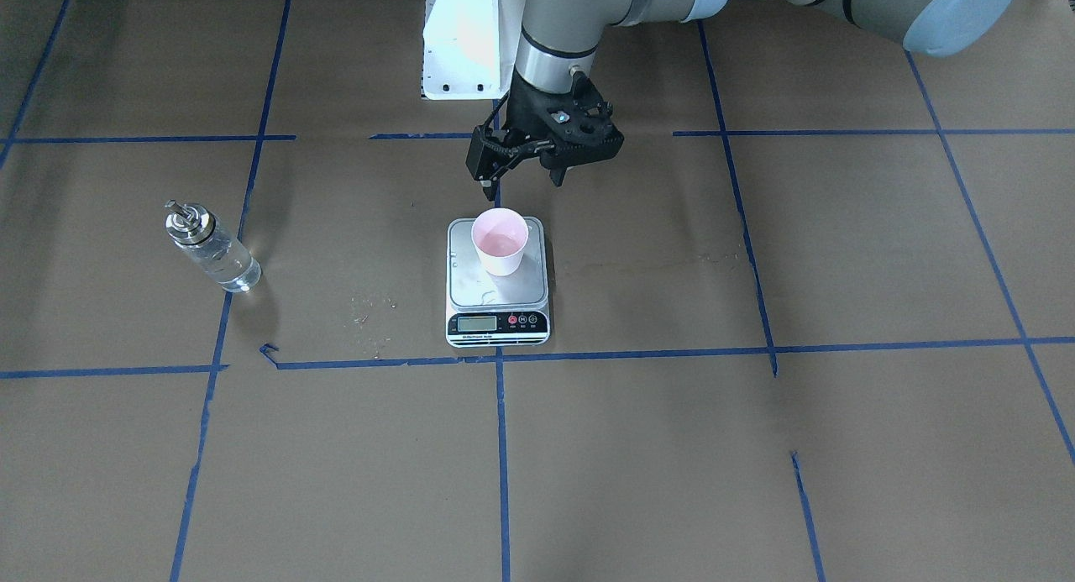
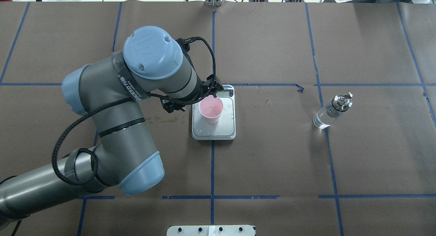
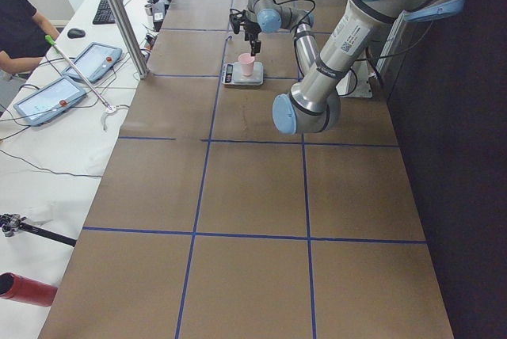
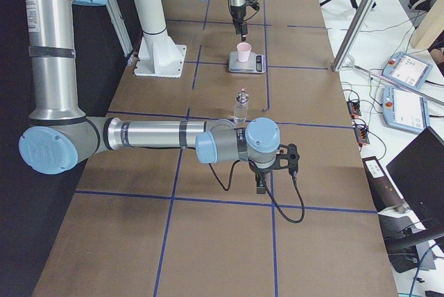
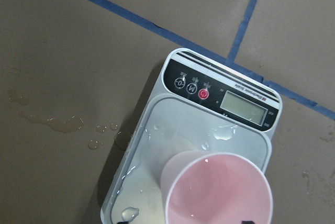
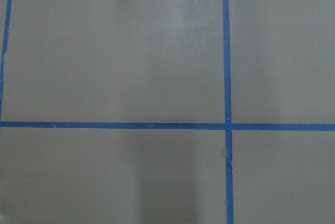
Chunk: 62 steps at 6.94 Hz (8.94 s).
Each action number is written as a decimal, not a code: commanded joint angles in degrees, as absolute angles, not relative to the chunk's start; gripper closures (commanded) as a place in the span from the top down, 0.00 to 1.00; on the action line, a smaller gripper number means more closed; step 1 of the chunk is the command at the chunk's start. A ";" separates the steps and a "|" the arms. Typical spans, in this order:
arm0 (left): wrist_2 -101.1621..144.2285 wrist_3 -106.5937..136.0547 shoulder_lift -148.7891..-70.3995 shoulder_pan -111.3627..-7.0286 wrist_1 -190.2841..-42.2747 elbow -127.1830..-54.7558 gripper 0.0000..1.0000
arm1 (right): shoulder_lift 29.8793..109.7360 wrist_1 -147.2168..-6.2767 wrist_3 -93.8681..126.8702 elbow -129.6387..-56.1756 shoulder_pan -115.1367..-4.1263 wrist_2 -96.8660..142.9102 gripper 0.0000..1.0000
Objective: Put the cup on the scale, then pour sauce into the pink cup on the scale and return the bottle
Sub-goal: 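Open the left gripper and withdraw it away from the cup, then reach the right gripper to the glass sauce dispenser and grasp it, then lift the dispenser with the right gripper and carry it over the cup, then tilt the dispenser with the right gripper to pour into the pink cup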
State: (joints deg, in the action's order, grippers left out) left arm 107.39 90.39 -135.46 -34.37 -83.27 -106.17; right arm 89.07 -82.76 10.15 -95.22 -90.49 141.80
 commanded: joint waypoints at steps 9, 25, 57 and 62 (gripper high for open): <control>123.05 35.46 -115.42 -71.88 -73.48 -117.25 1.00 | 99.05 -82.44 73.85 -140.70 -43.87 103.47 1.00; 122.52 -0.18 -102.13 -77.52 -78.84 -110.30 1.00 | 92.83 -62.49 88.86 -105.92 -12.91 38.41 1.00; 129.38 -19.86 -96.50 -86.48 -93.34 -93.34 1.00 | 61.08 -77.52 -7.12 -92.63 -13.28 16.89 0.00; 129.46 -19.86 -96.24 -86.48 -93.34 -93.43 1.00 | 61.00 -78.05 -20.43 -92.29 -12.13 10.57 0.00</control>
State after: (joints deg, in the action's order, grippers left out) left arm 129.43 -19.86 -96.31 -86.48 -93.34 -93.41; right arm 61.10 -77.89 -15.27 -92.35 -12.06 12.74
